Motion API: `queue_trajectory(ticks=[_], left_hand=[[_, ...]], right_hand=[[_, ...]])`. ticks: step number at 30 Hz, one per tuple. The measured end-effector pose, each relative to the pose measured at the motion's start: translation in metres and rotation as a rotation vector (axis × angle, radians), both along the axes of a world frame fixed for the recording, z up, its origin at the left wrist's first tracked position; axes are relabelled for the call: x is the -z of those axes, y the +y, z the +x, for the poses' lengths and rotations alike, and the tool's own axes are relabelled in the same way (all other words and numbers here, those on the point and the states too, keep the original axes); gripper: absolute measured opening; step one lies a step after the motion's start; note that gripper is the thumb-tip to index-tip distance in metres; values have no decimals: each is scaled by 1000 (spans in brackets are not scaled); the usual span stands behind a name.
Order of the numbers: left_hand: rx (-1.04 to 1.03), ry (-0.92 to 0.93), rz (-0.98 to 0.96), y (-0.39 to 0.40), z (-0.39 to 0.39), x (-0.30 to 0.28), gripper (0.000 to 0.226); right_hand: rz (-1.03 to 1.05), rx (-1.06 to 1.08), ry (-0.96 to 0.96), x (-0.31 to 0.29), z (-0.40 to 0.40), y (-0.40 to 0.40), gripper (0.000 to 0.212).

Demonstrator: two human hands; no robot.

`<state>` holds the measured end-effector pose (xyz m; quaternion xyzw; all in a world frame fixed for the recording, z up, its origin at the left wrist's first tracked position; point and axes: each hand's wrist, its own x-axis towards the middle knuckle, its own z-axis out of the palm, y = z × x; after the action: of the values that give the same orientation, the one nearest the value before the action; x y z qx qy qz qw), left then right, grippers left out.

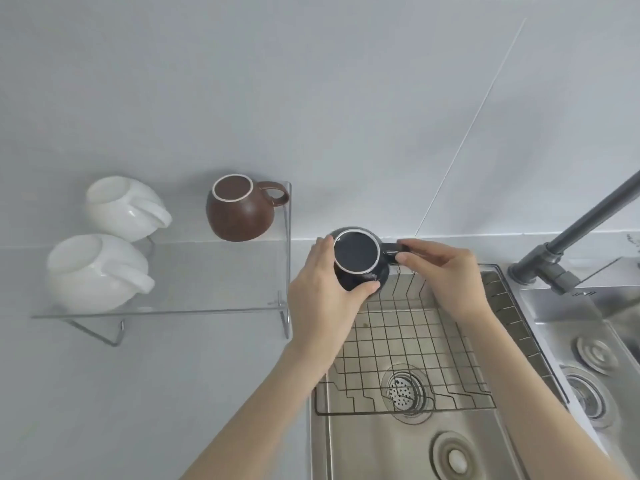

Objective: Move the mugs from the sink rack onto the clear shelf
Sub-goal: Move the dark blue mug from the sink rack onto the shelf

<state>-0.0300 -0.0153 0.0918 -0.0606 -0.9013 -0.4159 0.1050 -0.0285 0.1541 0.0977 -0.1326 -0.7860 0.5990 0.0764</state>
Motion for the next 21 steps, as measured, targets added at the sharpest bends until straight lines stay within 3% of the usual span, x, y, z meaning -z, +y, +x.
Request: queue_trajectory(ticks=[7,10,15,21], left_hand=[[-159,45,33,-78,-4,-51,78],[-218,-18,41,-108,-9,-46,81],[-244,-106,58,-138,-13,-32,63],[-225,-141,75,-150,-16,-18,55]], right_hand=[[7,-145,124,-49,-28,-79,24],[34,-204,97,-48,-38,-108,23],[110,-281,41,-36,-44,-140,14],[192,-292,-4,-21,-46,-153,20]])
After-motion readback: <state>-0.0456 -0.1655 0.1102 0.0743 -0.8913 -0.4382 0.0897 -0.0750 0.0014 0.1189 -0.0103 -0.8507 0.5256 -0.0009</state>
